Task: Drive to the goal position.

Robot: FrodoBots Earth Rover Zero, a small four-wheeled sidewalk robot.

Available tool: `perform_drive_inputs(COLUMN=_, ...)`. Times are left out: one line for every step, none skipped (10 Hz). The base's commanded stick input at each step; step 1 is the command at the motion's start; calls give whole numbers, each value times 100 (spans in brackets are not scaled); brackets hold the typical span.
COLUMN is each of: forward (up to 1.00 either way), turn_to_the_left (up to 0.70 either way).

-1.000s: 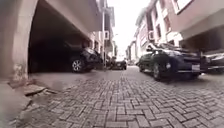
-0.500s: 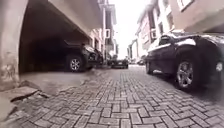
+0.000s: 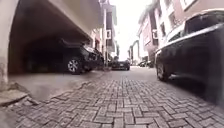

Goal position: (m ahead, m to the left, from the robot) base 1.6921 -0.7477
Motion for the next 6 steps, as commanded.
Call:
perform_drive_inputs(forward=69, turn_to_the_left=3)
perform_drive_inputs(forward=69, turn_to_the_left=3)
perform_drive_inputs(forward=69, turn_to_the_left=3)
perform_drive_inputs(forward=69, turn_to_the_left=3)
perform_drive_inputs(forward=69, turn_to_the_left=3)
perform_drive_inputs(forward=69, turn_to_the_left=3)
